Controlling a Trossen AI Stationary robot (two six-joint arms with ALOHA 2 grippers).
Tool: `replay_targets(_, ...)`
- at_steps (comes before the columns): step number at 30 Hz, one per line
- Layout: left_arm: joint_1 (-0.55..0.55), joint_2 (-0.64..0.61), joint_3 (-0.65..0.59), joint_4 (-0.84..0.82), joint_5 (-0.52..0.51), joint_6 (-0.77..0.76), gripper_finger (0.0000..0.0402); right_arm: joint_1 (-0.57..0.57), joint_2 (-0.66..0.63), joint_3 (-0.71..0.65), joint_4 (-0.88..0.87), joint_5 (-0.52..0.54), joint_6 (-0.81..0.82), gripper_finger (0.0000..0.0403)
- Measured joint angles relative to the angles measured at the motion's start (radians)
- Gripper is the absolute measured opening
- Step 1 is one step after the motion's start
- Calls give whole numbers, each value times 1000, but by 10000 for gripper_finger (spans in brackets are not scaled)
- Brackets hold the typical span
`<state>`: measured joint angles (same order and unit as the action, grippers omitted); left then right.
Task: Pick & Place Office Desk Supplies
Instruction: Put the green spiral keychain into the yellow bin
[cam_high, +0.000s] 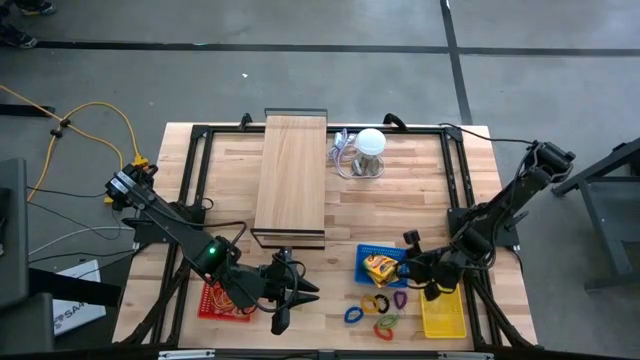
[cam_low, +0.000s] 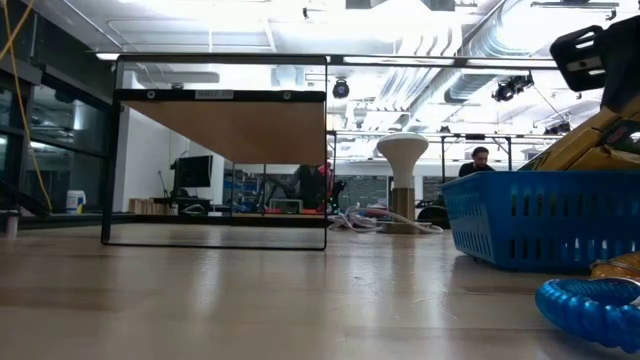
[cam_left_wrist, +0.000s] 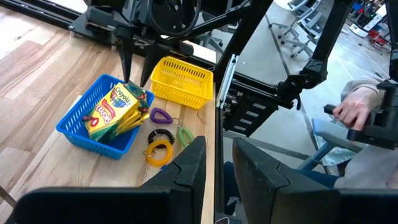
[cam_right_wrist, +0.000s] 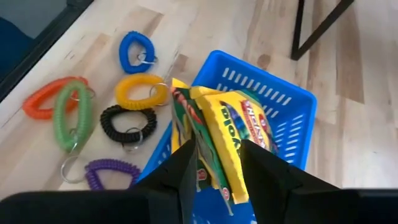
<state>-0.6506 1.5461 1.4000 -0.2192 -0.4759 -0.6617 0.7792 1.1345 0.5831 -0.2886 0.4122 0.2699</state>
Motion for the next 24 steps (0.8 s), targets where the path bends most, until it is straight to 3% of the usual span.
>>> replay_targets(13, 0, 0, 0, 0, 0, 0, 77, 0, -2, 0, 21, -75, 39, 113)
replay_targets(24, 0, 0, 0, 0, 0, 0, 77, 0, -2, 0, 123, -75, -71, 113)
